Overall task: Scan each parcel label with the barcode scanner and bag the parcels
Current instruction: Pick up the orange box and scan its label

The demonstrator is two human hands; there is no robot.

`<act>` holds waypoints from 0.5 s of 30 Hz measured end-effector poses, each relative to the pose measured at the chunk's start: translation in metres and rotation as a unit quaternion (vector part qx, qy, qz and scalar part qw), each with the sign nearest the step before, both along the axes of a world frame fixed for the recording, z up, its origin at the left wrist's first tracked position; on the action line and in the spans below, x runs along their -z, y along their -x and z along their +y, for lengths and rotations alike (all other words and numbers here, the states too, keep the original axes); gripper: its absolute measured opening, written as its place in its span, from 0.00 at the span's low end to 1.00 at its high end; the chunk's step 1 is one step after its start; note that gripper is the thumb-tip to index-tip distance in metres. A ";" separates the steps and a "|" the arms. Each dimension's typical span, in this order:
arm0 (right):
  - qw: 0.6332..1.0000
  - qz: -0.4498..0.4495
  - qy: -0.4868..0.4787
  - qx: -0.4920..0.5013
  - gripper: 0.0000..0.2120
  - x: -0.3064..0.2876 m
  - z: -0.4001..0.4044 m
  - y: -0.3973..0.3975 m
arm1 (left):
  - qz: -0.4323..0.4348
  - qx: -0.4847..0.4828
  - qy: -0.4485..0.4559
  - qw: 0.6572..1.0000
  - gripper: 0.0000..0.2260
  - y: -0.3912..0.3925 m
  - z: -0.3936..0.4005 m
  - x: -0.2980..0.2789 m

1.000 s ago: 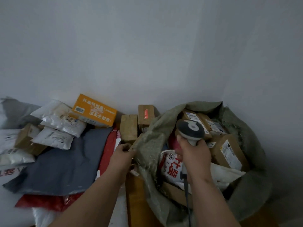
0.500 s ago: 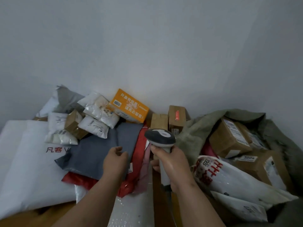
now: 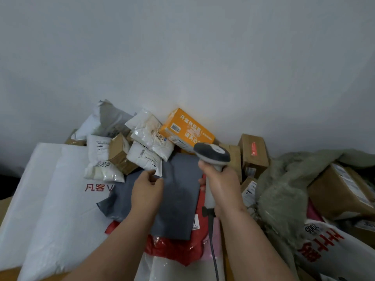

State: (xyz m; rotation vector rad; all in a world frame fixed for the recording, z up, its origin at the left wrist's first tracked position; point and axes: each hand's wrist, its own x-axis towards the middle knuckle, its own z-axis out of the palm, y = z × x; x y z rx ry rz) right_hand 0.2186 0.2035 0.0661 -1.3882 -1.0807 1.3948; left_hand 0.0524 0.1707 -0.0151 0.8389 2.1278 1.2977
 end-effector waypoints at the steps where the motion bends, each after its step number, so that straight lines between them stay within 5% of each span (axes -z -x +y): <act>1: 1.000 0.009 -0.006 0.011 0.11 -0.002 0.011 0.006 | -0.001 0.011 -0.007 1.000 0.18 0.004 0.009 -0.003; 8: 0.998 0.035 0.046 0.018 0.12 0.006 0.093 0.031 | 0.011 0.082 -0.040 0.996 0.23 0.020 0.093 -0.025; 12: 0.990 0.058 0.123 0.032 0.14 0.029 0.147 0.031 | 0.018 0.126 -0.047 0.991 0.10 0.026 0.149 -0.028; 15: 0.985 0.066 0.153 0.040 0.16 0.048 0.186 0.030 | 0.061 0.144 -0.012 0.988 0.17 0.036 0.184 -0.027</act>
